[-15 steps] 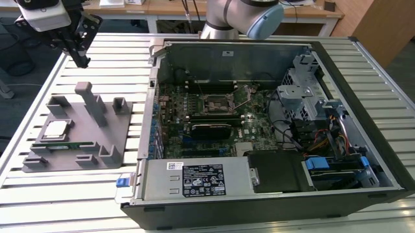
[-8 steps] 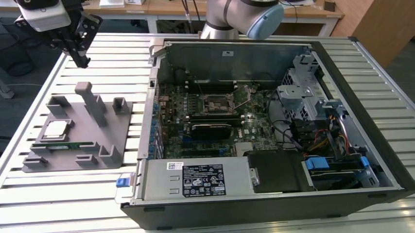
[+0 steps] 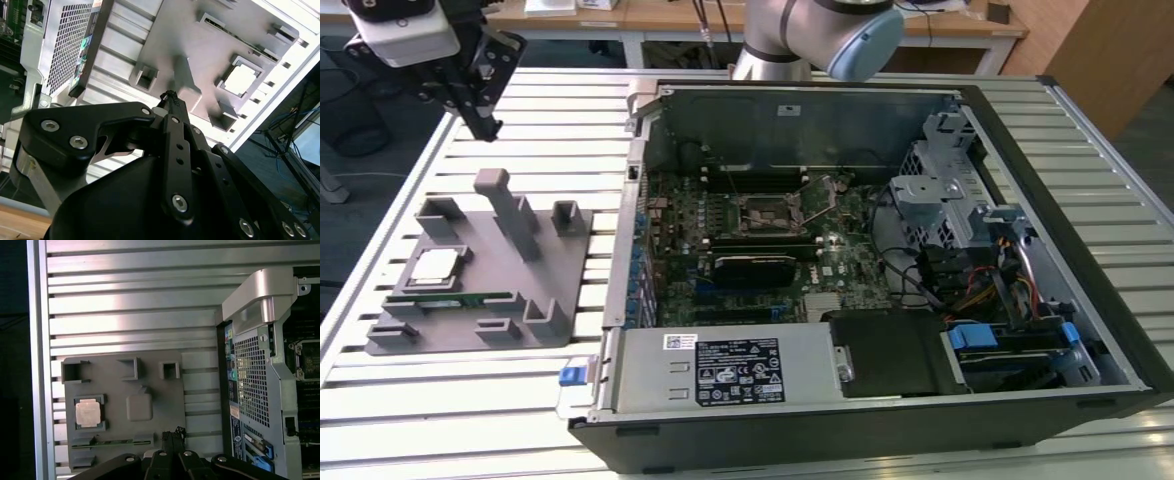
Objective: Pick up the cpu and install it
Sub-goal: 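Reach for the cpu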
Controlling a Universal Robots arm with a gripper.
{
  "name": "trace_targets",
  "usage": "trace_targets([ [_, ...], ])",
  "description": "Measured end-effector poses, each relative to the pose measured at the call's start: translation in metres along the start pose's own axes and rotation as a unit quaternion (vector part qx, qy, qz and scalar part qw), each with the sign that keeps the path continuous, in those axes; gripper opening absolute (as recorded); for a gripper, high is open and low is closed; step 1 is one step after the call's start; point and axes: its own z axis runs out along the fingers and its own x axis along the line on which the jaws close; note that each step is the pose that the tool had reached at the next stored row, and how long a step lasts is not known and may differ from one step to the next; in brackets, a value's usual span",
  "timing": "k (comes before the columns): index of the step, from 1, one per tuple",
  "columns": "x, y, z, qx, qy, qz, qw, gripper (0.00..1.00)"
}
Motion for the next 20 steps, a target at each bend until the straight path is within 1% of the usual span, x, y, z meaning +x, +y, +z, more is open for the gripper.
trace_targets([
  [3,0.0044,-0.0008,0.0004,0.0000,0.0004,0.000,1.0000,0.11],
  [5,0.0098,-0.0013,0.0005,0.0001,0.0004,0.000,1.0000,0.11],
  [9,0.0276,-0.0027,0.0015,0.0000,0.0004,0.000,1.0000,0.11],
  [12,0.0393,-0.0040,0.0039,0.0001,0.0015,0.000,1.0000,0.11],
  [17,0.0555,-0.0108,0.0096,0.0003,0.0040,0.000,1.0000,0.11],
  [20,0.0650,-0.0130,0.0122,0.0004,0.0054,0.000,1.0000,0.11],
])
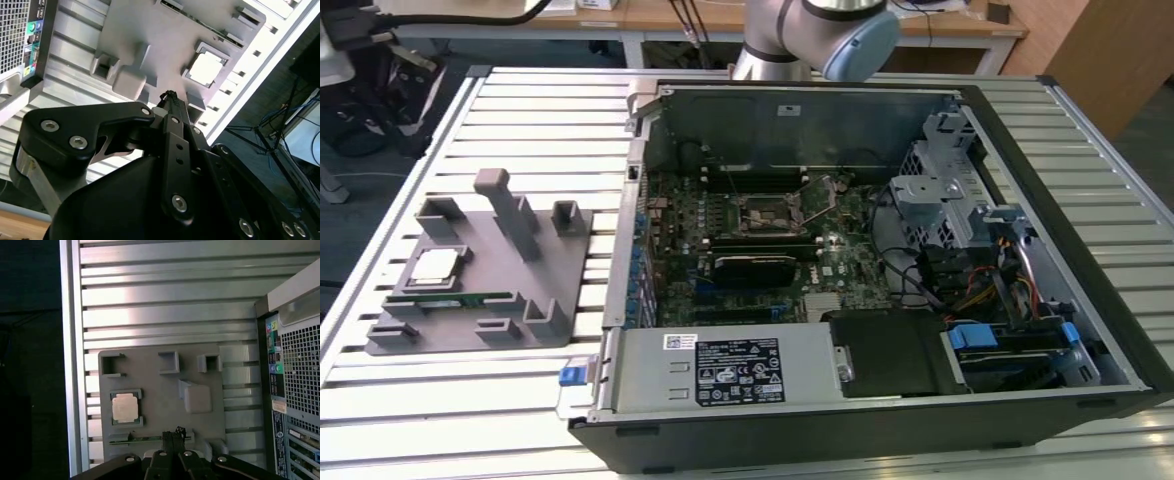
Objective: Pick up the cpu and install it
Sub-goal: 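Reach for the cpu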
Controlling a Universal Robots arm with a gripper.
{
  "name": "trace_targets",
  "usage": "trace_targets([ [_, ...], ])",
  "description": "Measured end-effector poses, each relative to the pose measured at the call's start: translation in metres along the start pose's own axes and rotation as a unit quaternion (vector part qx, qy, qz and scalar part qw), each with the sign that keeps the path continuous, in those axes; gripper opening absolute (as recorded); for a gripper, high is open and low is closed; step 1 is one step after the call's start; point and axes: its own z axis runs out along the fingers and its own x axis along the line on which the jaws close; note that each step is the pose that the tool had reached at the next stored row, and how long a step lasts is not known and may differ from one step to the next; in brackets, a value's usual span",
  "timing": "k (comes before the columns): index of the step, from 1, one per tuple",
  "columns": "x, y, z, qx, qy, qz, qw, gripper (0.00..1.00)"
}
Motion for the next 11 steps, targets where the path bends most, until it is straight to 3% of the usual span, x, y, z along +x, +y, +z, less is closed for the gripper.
trace_targets([
  [8,0.0351,-0.0030,0.0038,0.0001,0.0009,0.000,1.0000,0.11],
  [11,0.0433,-0.0064,0.0067,0.0002,0.0026,0.000,1.0000,0.11],
])
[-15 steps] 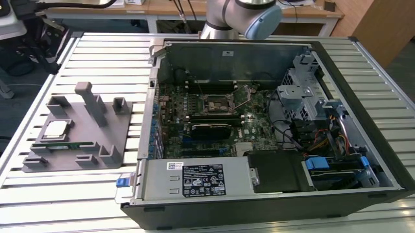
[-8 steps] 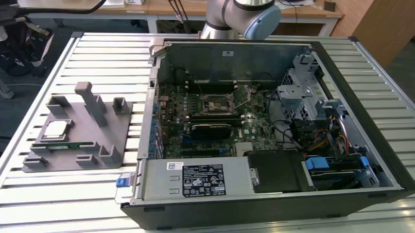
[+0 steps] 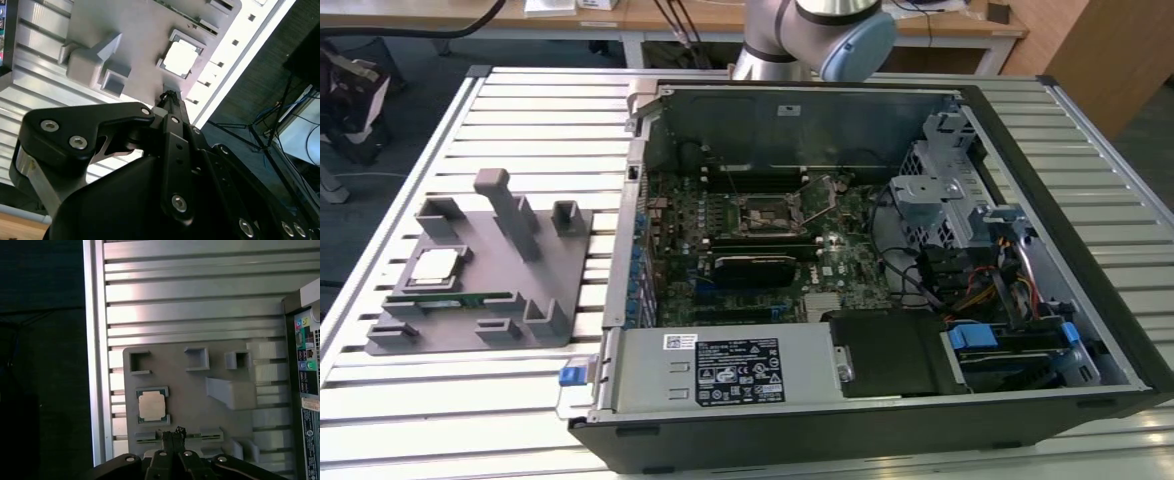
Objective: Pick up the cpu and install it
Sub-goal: 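Reach for the cpu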
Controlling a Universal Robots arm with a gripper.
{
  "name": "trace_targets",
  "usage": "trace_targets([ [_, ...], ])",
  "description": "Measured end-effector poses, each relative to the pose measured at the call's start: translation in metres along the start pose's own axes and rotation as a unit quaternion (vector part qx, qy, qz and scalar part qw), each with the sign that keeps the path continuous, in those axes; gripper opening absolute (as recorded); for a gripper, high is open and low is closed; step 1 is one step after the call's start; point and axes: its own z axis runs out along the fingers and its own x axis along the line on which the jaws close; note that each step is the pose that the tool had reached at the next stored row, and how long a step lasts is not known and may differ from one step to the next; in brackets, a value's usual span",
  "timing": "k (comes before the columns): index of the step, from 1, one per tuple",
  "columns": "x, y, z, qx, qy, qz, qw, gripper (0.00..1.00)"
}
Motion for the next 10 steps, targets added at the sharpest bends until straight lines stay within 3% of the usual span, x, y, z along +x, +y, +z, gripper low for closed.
trace_targets([
  [10,0.0027,-0.0019,0.0019,0.0002,0.0013,0.000,1.0000,0.11],
])
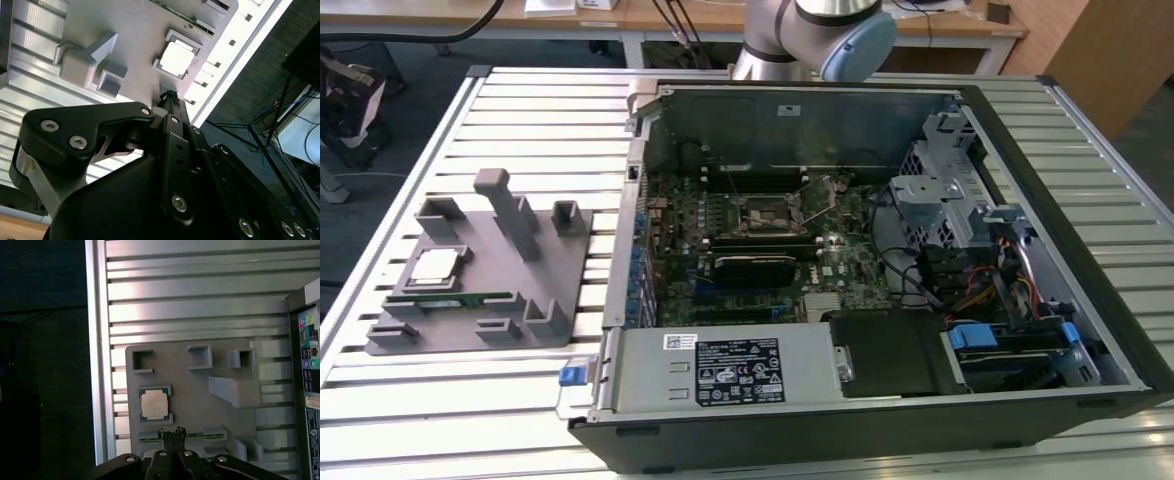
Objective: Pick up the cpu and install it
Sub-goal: 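Reach for the cpu, then pick up the cpu and move it towards the insertion slot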
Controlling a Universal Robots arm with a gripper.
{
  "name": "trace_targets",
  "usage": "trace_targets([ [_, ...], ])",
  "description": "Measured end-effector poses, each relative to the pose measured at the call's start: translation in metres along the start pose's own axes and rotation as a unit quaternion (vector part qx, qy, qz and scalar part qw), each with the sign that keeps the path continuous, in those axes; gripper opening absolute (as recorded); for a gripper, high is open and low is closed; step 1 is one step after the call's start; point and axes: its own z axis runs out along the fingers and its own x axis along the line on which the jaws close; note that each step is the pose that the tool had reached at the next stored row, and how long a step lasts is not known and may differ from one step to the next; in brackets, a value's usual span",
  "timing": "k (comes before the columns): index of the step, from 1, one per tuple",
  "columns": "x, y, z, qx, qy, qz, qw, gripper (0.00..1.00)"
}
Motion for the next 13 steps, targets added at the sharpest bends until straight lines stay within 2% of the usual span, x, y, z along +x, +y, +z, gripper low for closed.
trace_targets([
  [9,0.0001,0.0000,0.0002,0.0000,0.0000,0.000,1.0000,0.11],
  [13,0.0002,0.0000,0.0001,0.0001,0.0004,-0.010,1.0000,0.11],
])
